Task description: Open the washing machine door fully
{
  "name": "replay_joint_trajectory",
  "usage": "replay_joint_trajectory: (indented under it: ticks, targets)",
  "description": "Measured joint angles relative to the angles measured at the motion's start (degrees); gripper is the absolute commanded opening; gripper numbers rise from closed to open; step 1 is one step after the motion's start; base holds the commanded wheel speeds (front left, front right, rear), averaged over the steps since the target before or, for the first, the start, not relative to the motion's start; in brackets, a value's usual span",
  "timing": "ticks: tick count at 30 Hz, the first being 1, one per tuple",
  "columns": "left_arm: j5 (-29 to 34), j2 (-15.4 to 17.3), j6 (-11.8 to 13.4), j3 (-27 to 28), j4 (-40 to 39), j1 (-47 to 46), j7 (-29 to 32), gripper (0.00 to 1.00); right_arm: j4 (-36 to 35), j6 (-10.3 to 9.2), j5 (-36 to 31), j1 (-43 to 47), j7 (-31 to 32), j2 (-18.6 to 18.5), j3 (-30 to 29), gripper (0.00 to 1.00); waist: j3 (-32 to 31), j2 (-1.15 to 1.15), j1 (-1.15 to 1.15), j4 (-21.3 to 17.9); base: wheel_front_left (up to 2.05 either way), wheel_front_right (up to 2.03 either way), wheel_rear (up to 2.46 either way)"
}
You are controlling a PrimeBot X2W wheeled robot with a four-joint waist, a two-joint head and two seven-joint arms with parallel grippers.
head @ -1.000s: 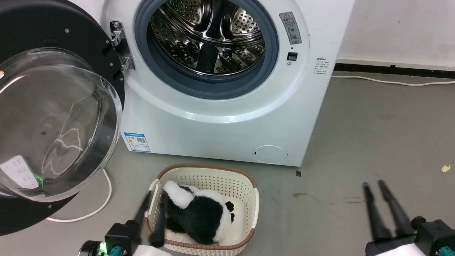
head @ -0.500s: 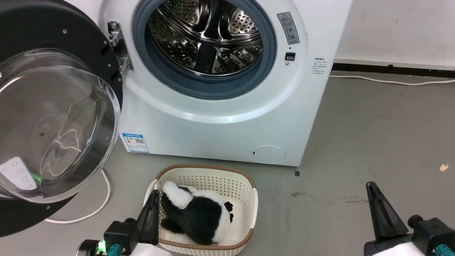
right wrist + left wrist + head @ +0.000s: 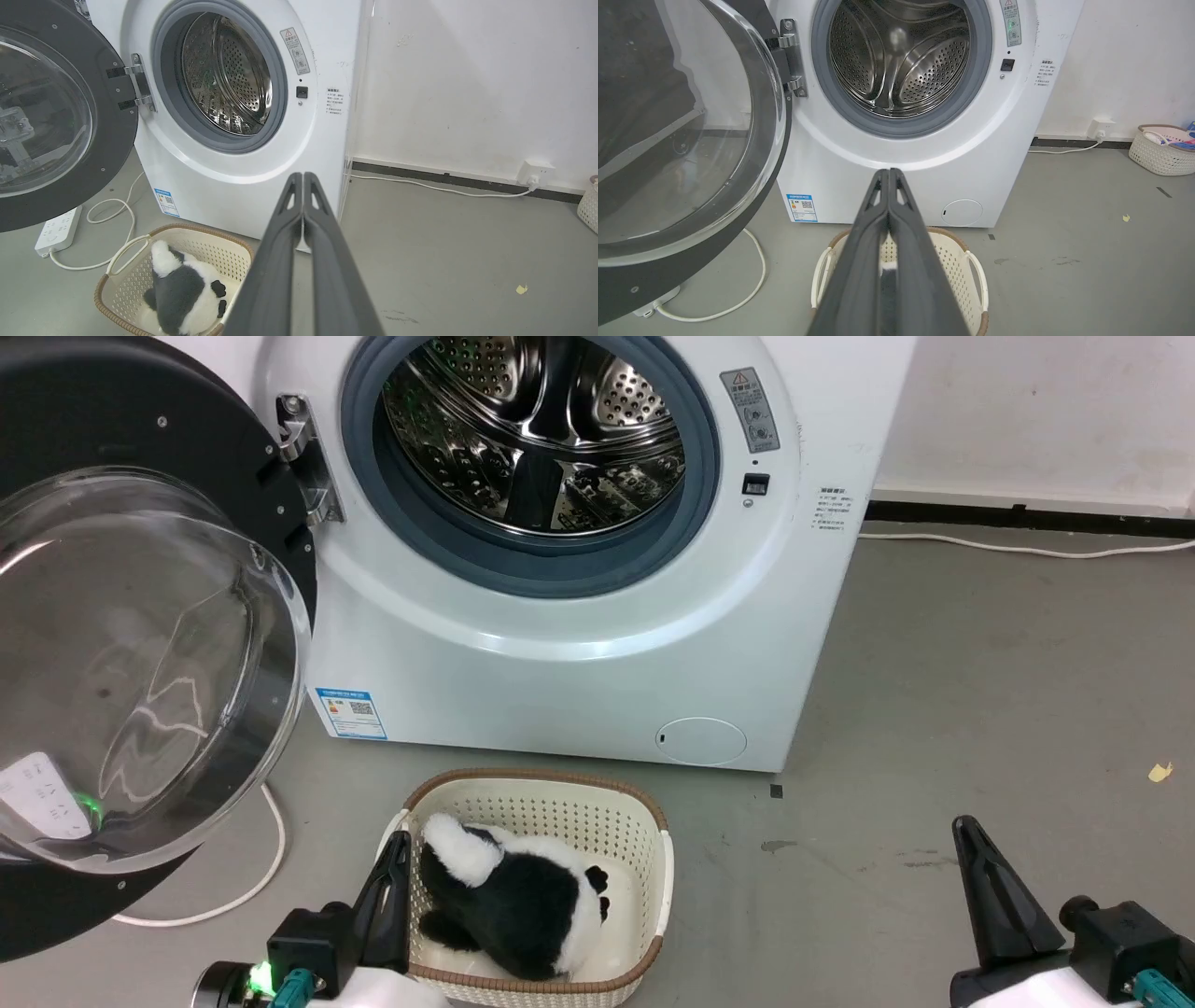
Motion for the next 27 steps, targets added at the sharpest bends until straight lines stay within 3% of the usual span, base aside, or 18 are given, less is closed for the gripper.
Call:
replay_joint_trajectory:
  ticks: [27]
  targets:
    - [1.43,-0.25,0.00,1.35,-1.69,-0.07,3.22,0.00,-0.03,0.00,-0.69,-1.20,3.04,0.00,0.81,0.00,-0.07,0.00,0.00,-0.72,0.00,0.00,0.00]
